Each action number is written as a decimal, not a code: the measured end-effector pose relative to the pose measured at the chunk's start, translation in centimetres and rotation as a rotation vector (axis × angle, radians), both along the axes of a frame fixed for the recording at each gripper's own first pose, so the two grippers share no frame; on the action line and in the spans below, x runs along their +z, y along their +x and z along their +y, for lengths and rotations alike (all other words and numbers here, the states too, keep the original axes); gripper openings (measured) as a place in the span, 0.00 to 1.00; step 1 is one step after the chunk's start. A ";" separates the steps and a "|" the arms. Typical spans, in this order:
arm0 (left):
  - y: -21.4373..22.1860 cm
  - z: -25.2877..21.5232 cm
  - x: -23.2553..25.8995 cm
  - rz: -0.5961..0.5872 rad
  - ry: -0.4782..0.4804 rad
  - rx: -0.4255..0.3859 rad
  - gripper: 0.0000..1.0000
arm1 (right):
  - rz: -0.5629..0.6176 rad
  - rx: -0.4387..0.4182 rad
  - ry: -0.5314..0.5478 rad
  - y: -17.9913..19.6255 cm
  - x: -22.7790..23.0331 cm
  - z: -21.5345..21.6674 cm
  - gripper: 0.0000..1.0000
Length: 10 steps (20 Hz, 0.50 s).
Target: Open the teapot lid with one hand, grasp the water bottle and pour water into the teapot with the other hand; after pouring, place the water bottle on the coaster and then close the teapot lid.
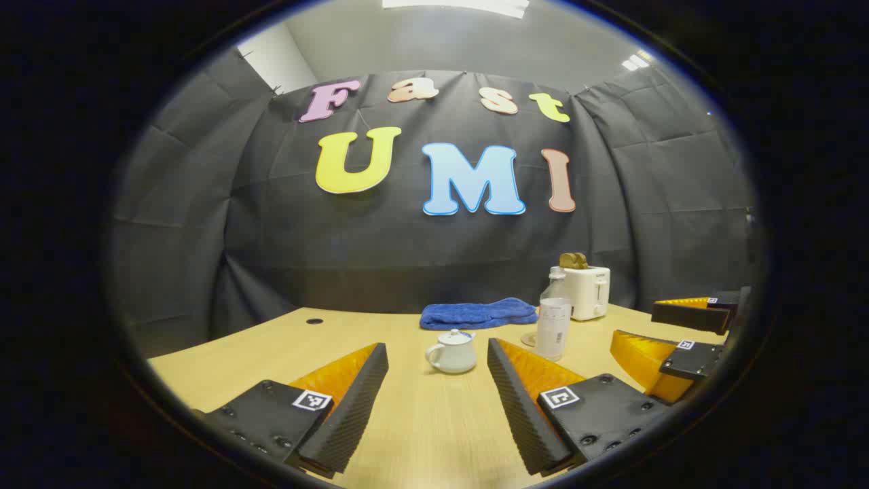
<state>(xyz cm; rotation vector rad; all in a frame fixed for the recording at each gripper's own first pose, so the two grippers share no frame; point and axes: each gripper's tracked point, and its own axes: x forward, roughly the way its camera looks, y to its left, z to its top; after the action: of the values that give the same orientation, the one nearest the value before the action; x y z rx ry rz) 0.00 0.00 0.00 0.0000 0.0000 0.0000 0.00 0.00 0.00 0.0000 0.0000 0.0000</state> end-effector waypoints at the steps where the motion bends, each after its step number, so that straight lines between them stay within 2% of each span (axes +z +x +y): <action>1: 0.0 -0.1 -0.1 0.001 0.003 0.001 0.97 | 0.001 0.002 0.005 0.0 0.1 0.0 0.95; 10: 0.1 -0.2 -0.5 0.018 0.007 -0.004 0.97 | 0.013 0.009 0.025 0.1 -0.2 0.0 0.95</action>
<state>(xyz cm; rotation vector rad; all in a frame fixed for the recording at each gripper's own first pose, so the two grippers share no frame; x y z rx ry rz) 0.05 -0.22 -0.53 0.0071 0.0185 -0.0038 0.12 -0.03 -0.18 0.0249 0.0127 0.0087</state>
